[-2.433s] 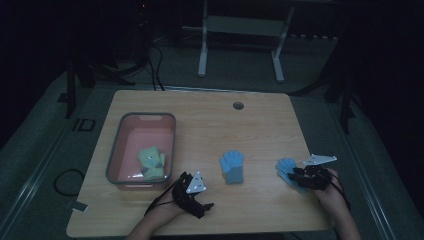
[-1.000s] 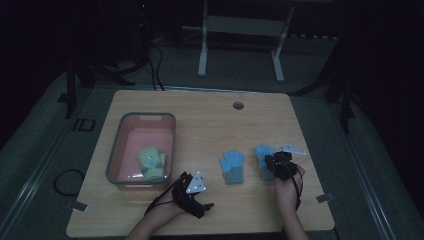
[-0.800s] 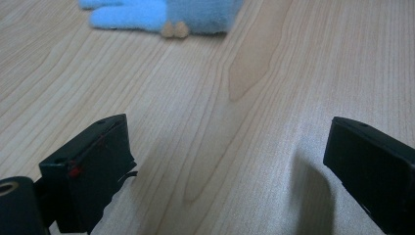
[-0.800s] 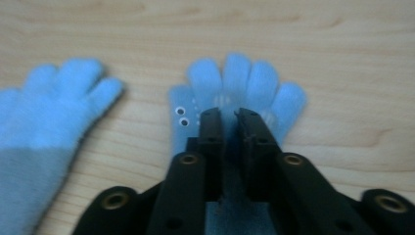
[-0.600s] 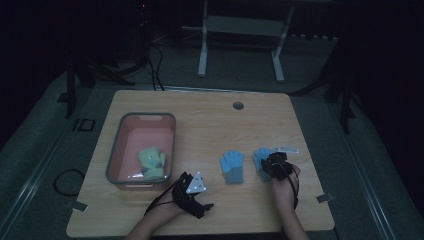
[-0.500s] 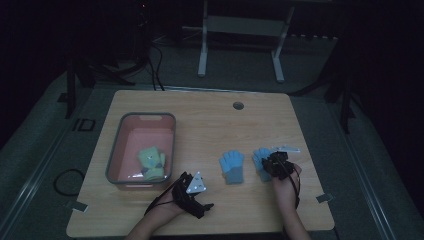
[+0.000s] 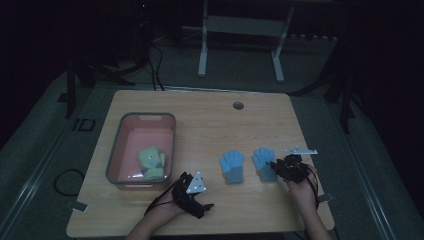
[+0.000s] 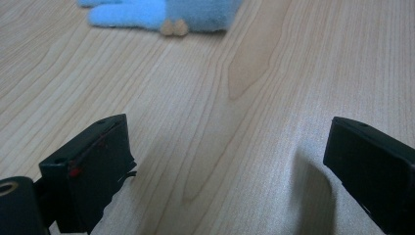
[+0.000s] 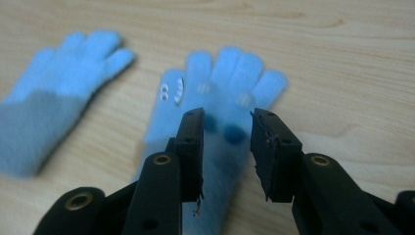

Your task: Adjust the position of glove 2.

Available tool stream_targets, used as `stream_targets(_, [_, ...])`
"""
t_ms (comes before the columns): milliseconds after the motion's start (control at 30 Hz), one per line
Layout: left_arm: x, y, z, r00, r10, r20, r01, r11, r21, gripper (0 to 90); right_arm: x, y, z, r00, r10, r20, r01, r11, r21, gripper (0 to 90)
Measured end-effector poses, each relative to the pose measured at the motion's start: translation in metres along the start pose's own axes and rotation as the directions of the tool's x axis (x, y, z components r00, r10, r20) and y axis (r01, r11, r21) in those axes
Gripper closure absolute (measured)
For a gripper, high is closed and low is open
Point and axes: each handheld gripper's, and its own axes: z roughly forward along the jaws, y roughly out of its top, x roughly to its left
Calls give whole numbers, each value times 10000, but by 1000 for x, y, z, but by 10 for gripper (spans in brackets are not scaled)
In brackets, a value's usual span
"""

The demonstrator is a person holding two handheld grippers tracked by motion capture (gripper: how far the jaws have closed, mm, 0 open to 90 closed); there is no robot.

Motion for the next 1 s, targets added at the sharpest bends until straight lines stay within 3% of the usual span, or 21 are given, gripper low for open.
stream_targets(133, [0, 0, 0, 10000, 1, 0, -1, 10000, -2, 41, -5, -3, -1, 9975, -429, -566, 432, 9990, 56, 616])
stream_targets(200, [0, 0, 0, 10000, 9, -4, -9, 10000, -7, 41, -6, -3, 0, 9889, -1076, -1023, 1090, 9940, 89, 606])
stream_targets(233, [0, 0, 0, 10000, 9, 1, -9, 10000, -8, 41, -6, -3, 0, 9889, -1076, -1023, 1090, 9940, 89, 606])
stream_targets(267, [0, 0, 0, 10000, 16, 24, -16, 10000, 11, 41, -7, -3, 1, 9803, -1399, -1395, 1428, 9897, 104, 598])
stream_targets(300, [0, 0, 0, 10000, 26, 51, -26, 10000, 2, 41, -7, -3, 1, 9803, -1399, -1395, 1428, 9897, 104, 598])
stream_targets(400, [0, 0, -1, 10000, -1, 58, 1, 10000, -7, 41, -7, 0, 3, 9583, -2121, -1915, 2164, 9763, 19, 600])
stream_targets(433, [0, 0, -1, 10000, -5, 68, 5, 10000, -9, 41, -8, 3, 4, 9462, -2476, -2082, 2526, 9676, -29, 612])
stream_targets(533, [0, 0, 0, 10000, 1, 67, -1, 10000, -5, 41, -9, 6, 5, 9414, -2599, -2151, 2656, 9641, -25, 633])
stream_targets(600, [0, 0, -1, 10000, 5, 71, -5, 10000, -18, 41, -12, 10, 7, 9306, -2895, -2238, 2944, 9556, -122, 634])
stream_targets(733, [0, 0, -1, 10000, -25, 90, 25, 10000, -27, 41, -15, 12, 10, 9276, -2952, -2289, 3009, 9536, -102, 634])
stream_targets(1000, [0, 0, 0, 10000, 2, 82, -2, 10000, 3, 41, -19, 6, 26, 9321, -2841, -2246, 2953, 9552, 177, 634])
